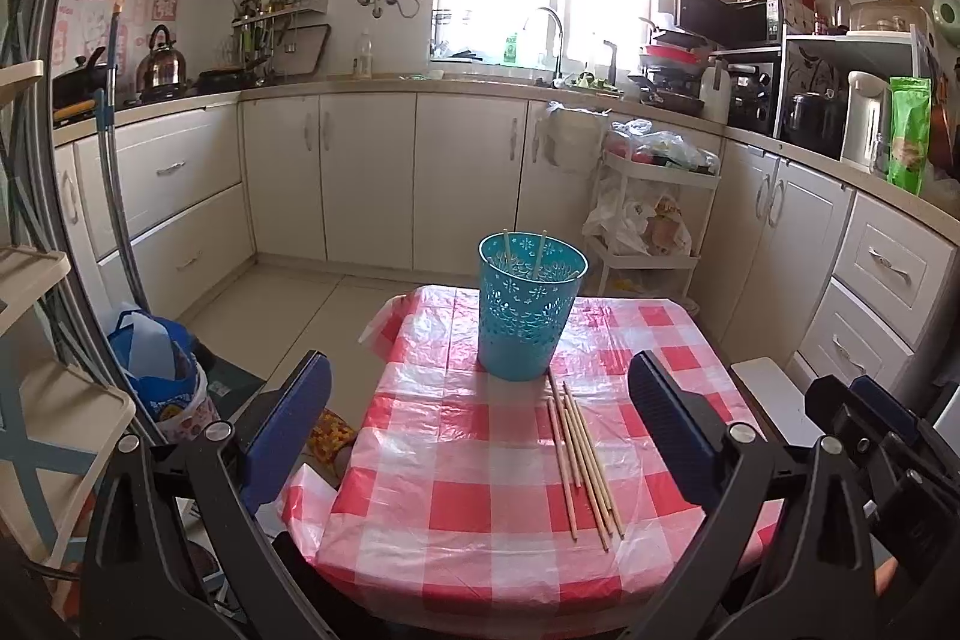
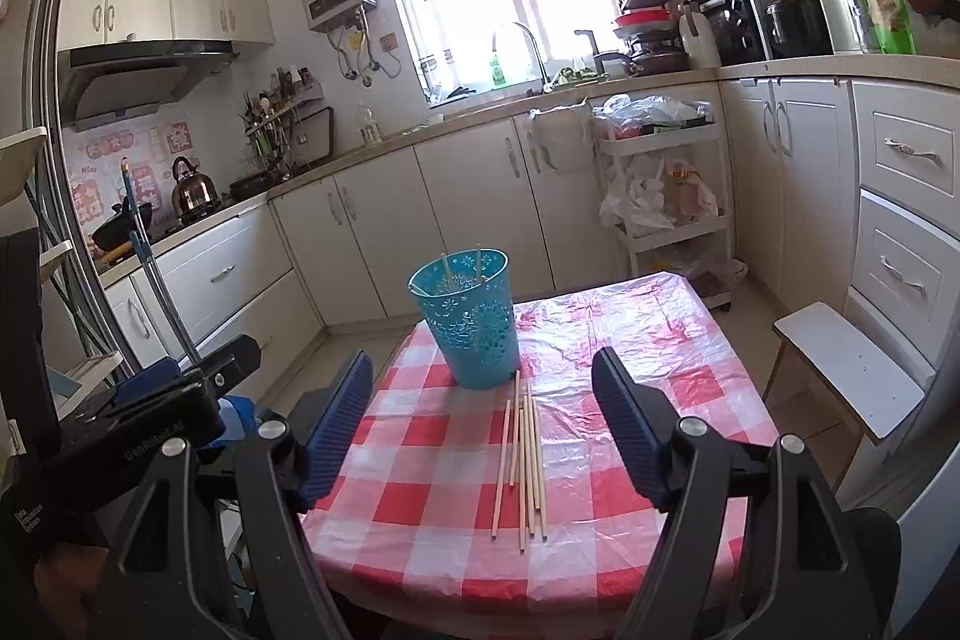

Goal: Organize utensils

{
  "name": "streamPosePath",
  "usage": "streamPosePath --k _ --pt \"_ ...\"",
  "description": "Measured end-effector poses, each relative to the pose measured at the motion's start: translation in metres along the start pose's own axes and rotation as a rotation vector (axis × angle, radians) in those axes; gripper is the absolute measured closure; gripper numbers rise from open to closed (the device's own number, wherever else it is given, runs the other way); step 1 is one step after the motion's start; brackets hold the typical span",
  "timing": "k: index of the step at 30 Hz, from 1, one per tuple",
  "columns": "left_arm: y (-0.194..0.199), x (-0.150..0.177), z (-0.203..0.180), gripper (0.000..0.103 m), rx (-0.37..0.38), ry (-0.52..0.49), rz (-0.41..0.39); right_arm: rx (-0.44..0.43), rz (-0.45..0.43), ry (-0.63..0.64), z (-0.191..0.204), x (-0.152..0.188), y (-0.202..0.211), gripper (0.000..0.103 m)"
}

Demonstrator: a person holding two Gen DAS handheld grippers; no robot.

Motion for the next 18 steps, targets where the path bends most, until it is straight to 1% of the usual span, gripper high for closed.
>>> streamPosePath --k 8,18 --pt "0.001 0.006 0.001 0.008 -0.007 -0.010 0.011 0.002 0.026 0.003 -0.003 0.005 -0.005 0.030" --pt "-0.035 0.024 0.008 0.008 -0.042 -0.016 0.091 0.023 0.136 -0.016 -0.018 0.033 -0.046 0.030"
Point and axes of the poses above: each gripper's, at about its wrist camera, not at the fingertips, and y roughly against the way its jaws point, z to its left, x to its underside, the point moved 4 cm from there along -y, roughly the way its jaws point, and after that the axes turned 7 degrees about y, right-handed, at the moved point
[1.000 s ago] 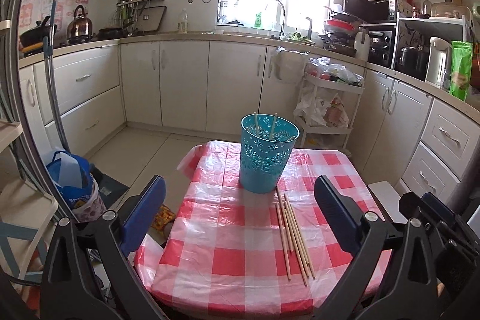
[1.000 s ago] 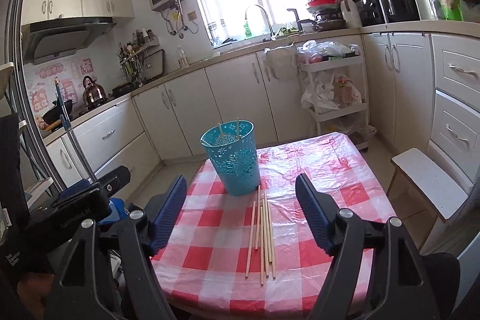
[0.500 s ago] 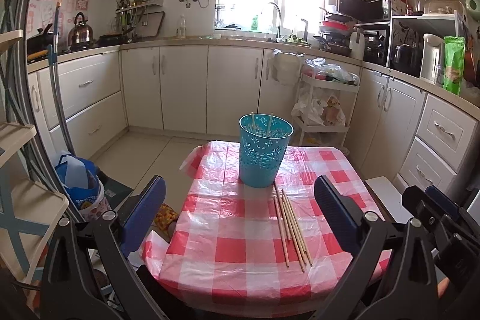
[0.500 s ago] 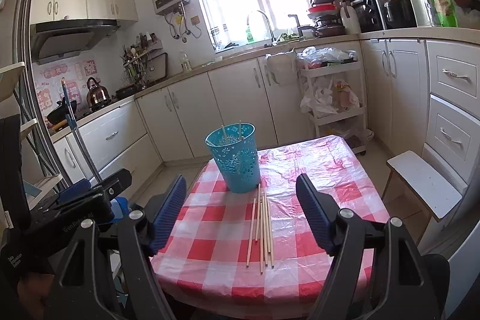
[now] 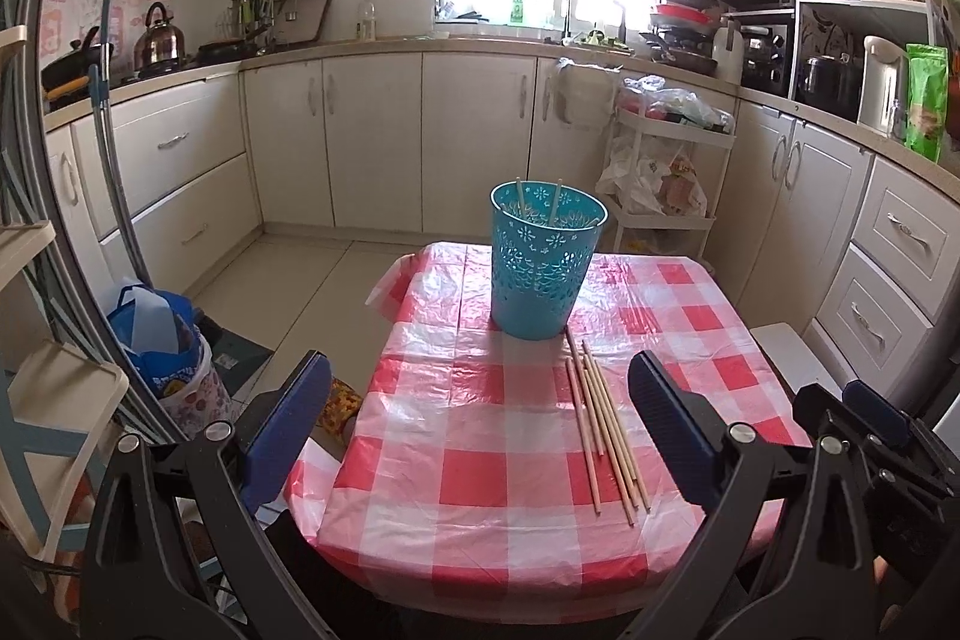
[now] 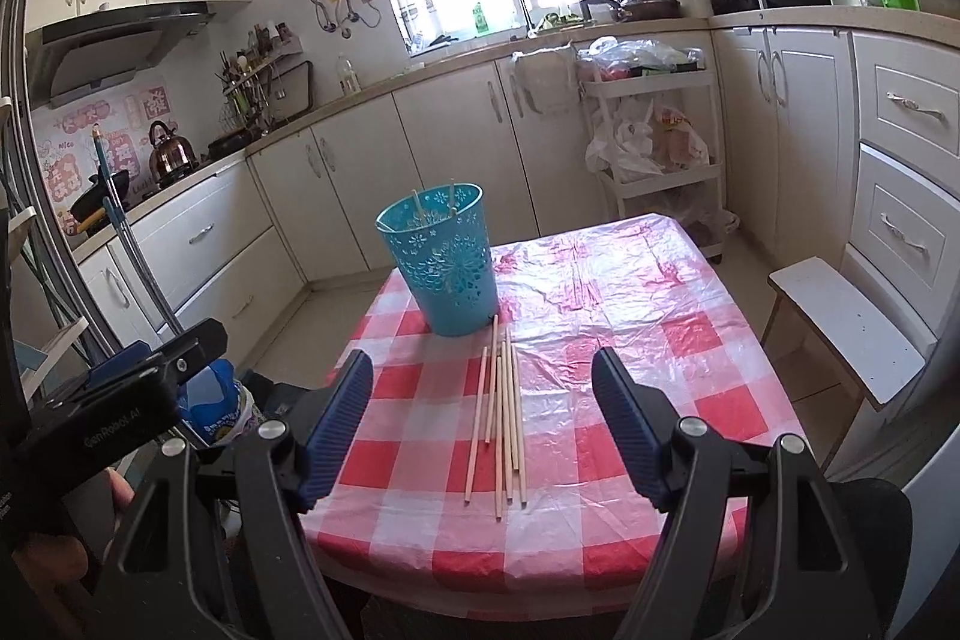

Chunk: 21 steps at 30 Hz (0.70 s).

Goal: Organize utensils

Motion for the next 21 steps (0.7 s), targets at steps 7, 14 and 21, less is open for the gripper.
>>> streamPosePath --k 7,14,21 --pt "-0.031 0.007 -0.002 0.008 -0.009 -0.006 0.049 0.012 0.046 -0.013 -0.011 0.006 -0.026 0.030" --pt "-0.057 0.010 -0.004 0.008 -0.007 -0.006 0.088 0.016 0.069 0.002 -0.012 0.005 -0.047 0.030" --pt "-0.108 0.027 -0.002 0.008 0.006 -0.005 0.201 0.029 0.168 0.027 -0.022 0.019 -0.092 0.046"
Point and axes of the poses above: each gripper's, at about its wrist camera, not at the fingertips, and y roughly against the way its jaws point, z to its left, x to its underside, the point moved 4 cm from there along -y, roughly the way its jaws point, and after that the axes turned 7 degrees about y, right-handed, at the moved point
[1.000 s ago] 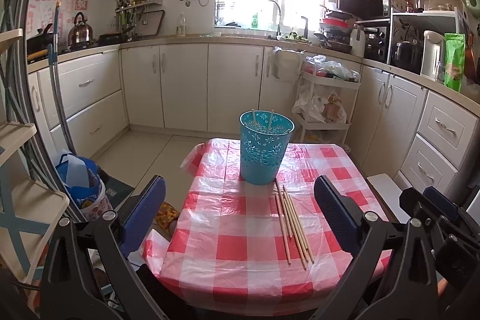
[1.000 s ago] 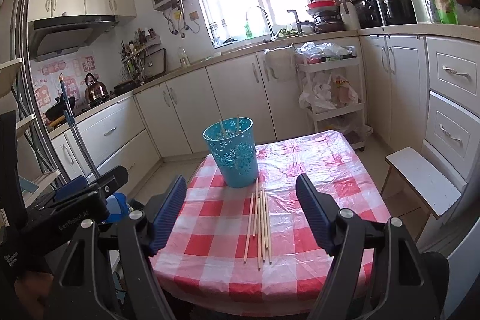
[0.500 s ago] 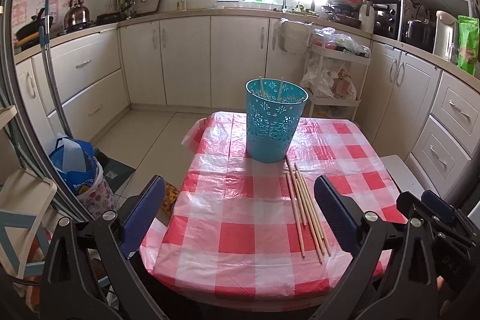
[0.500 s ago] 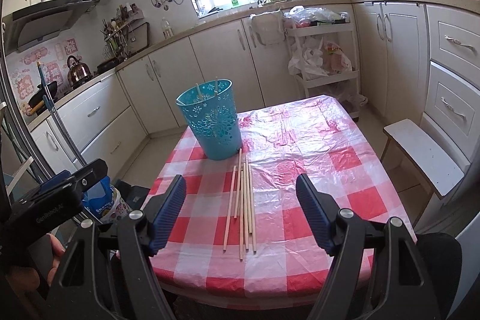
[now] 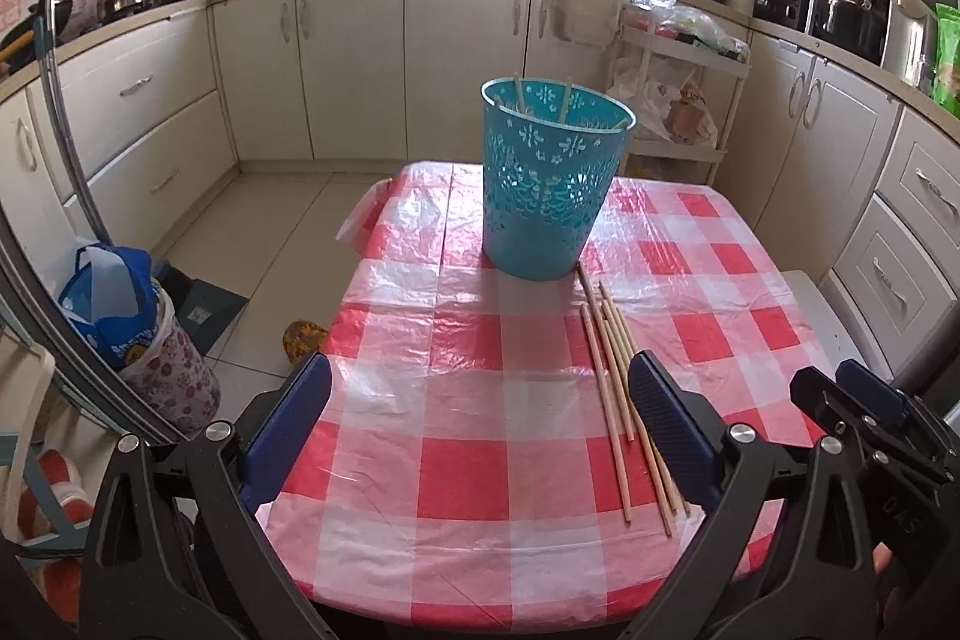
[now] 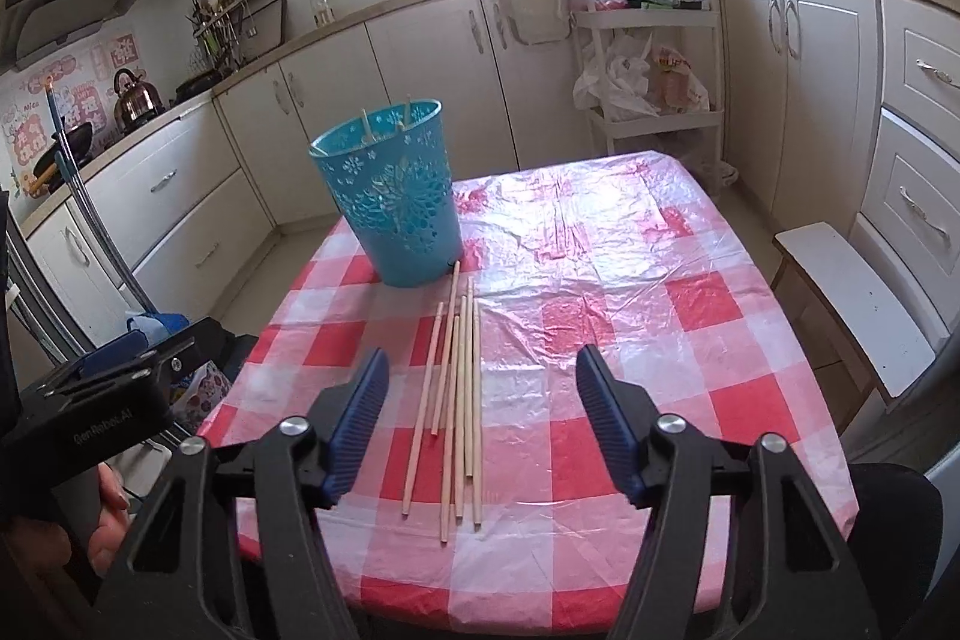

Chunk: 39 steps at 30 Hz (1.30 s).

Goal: Organize utensils

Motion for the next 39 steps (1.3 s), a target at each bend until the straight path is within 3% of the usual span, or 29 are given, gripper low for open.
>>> streamPosePath --k 3,6,18,28,39 --pt "-0.022 0.008 0.004 0.008 0.000 0.016 0.055 0.003 0.061 0.014 -0.005 0.005 -0.029 0.059" --pt "-0.042 0.015 0.006 0.008 -0.011 0.027 0.096 -0.003 0.109 0.029 -0.008 0.009 -0.056 0.064" --pt "-0.092 0.019 -0.013 0.008 -0.014 -0.001 0.163 -0.003 0.237 0.124 0.002 0.012 -0.133 0.071" --pt "-0.128 0.020 -0.029 0.008 -0.009 -0.011 0.210 0.019 0.269 0.193 -0.003 0.013 -0.148 0.091" --pt "-0.167 0.021 -0.053 0.009 -0.019 -0.082 0.234 -0.002 0.271 0.190 -0.017 0.011 -0.147 0.092"
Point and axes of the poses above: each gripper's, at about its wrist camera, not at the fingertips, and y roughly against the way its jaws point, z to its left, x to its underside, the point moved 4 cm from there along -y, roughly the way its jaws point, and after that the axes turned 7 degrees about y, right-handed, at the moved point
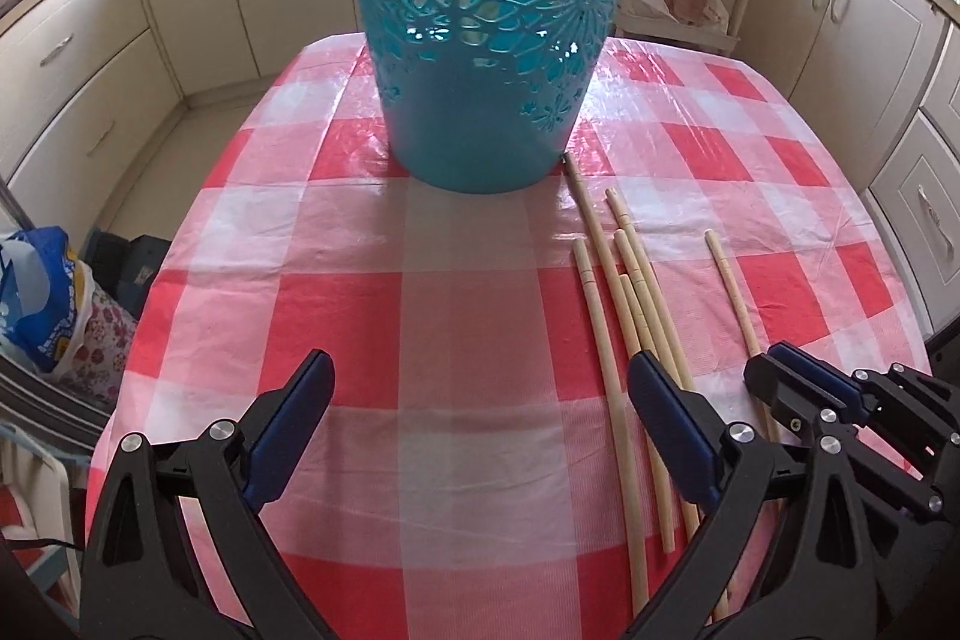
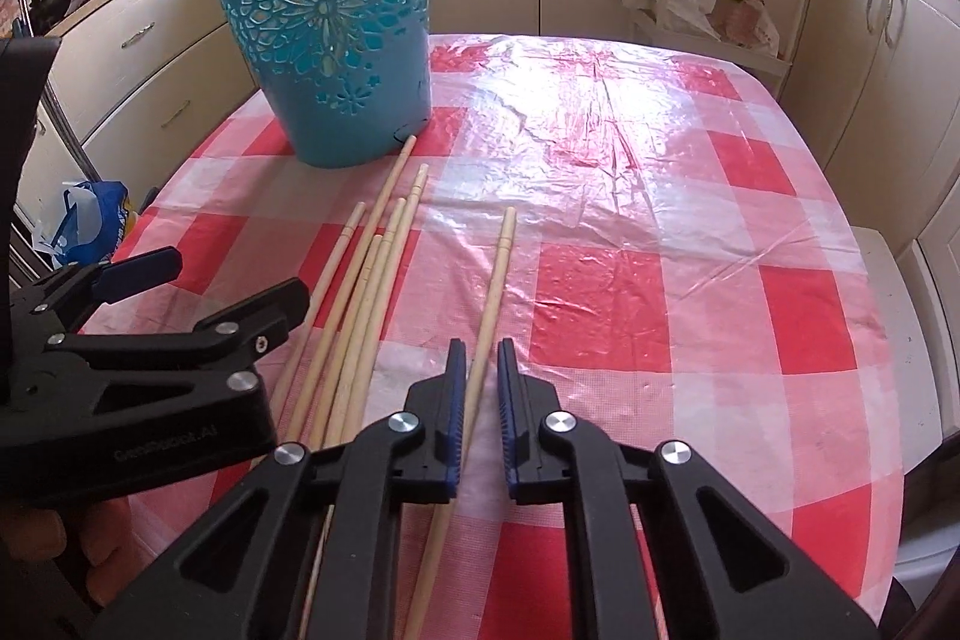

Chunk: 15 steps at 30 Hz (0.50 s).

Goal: Organize utensils
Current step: 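Reach the right gripper to the stick pile and grasp one stick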

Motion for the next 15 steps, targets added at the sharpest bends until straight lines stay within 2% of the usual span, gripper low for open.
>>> streamPosePath --k 4,6,11,12,13,15 --pt "-0.007 0.000 -0.008 0.019 -0.013 -0.046 0.002 -0.004 -0.004 0.001 0.000 0.000 0.000 0.092" --pt "-0.008 0.000 -0.010 0.031 -0.010 -0.061 -0.002 -0.006 -0.002 0.005 0.001 0.000 0.000 0.092" --pt "-0.007 -0.004 -0.017 0.046 0.017 -0.097 -0.002 -0.008 0.012 0.009 0.000 -0.005 -0.004 0.091" --pt "-0.007 -0.005 -0.019 0.058 0.031 -0.108 0.000 -0.011 0.015 0.009 0.000 -0.008 -0.006 0.091" --pt "-0.006 -0.006 -0.021 0.065 0.042 -0.123 0.002 -0.013 0.017 0.010 0.000 -0.009 -0.007 0.091" --pt "-0.006 -0.006 -0.025 0.095 0.075 -0.144 0.017 -0.021 0.023 0.016 0.000 -0.010 -0.008 0.092"
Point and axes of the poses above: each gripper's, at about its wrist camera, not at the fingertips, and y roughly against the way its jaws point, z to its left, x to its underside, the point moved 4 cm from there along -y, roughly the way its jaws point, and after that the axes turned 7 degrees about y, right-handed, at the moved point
